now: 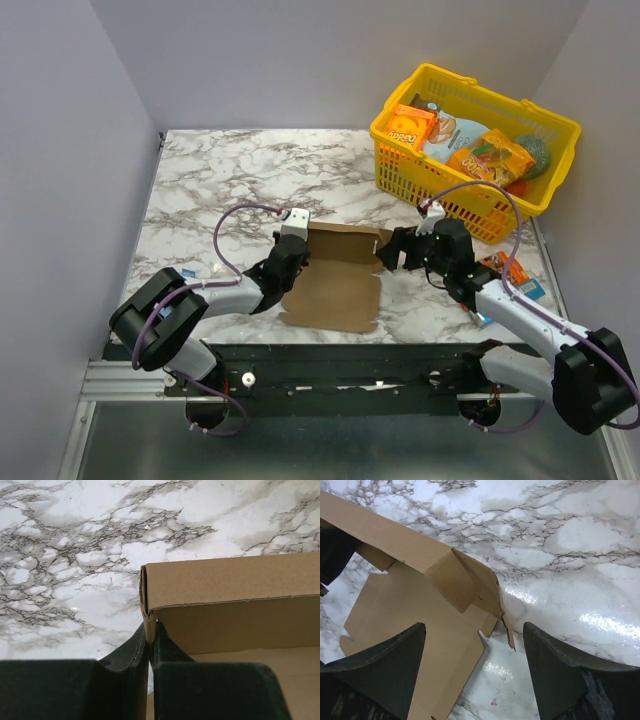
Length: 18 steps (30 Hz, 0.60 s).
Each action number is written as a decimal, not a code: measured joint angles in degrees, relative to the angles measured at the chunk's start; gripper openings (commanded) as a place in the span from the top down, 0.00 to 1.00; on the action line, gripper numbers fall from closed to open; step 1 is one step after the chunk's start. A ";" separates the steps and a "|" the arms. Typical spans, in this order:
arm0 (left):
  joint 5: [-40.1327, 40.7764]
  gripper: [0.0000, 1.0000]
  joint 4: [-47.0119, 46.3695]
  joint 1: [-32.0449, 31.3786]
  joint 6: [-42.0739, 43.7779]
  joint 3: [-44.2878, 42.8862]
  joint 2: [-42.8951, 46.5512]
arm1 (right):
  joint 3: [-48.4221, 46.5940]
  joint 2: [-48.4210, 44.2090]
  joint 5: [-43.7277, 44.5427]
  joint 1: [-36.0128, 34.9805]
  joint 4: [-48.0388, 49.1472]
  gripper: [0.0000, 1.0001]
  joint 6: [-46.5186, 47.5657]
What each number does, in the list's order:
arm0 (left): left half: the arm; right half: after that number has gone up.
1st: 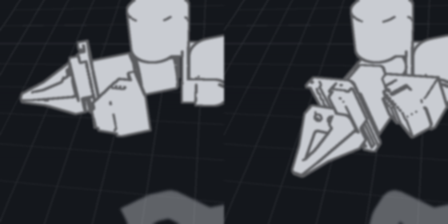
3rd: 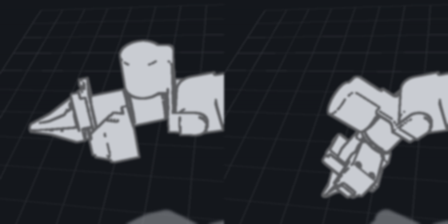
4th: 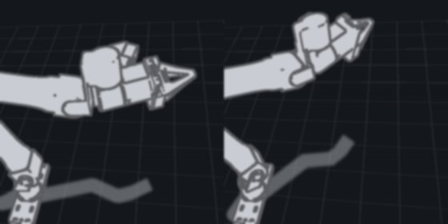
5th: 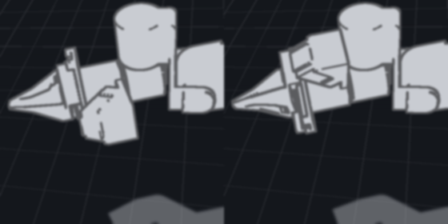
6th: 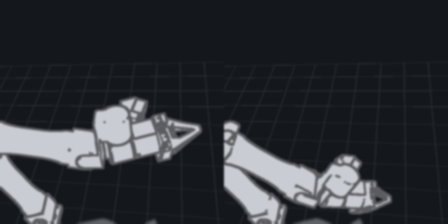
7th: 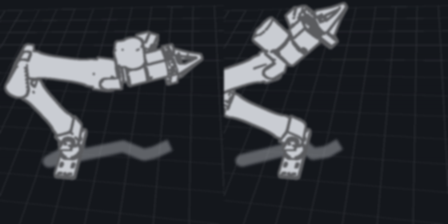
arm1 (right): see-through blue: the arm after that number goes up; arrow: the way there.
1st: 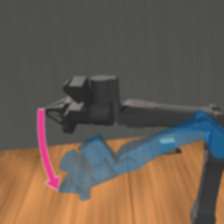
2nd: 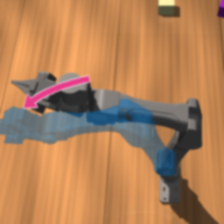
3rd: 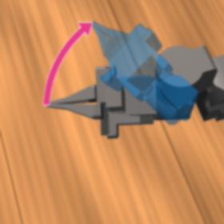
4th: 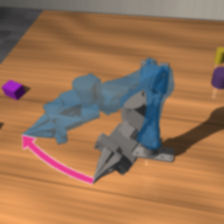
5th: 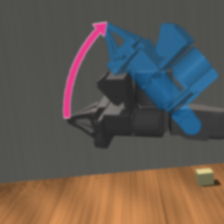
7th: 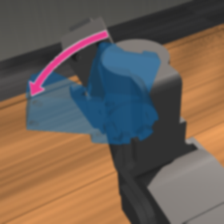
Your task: Fold the paper box
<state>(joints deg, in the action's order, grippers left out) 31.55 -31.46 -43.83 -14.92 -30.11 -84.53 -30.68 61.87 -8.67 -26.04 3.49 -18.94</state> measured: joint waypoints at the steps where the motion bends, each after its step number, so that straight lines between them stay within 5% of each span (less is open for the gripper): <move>1: -0.02 1.00 0.00 0.00 0.00 0.00 0.00 | 0.87 0.04 -0.76 0.11 1.42 0.16 -0.04; 5: -0.02 1.00 0.00 0.00 0.00 0.00 0.00 | 2.93 1.14 -4.24 0.39 6.93 0.29 0.68; 9: 0.00 1.00 0.04 0.00 0.00 0.00 0.00 | 3.04 4.07 -6.56 0.39 10.21 0.54 2.40; 18: 0.02 1.00 0.26 0.26 0.02 0.00 0.11 | 3.23 5.57 -8.33 -0.17 11.21 0.71 4.87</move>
<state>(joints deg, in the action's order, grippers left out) 31.57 -31.20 -43.57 -14.90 -30.11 -84.42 -27.44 67.44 -16.99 -26.22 14.70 -14.06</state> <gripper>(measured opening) 0.130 0.321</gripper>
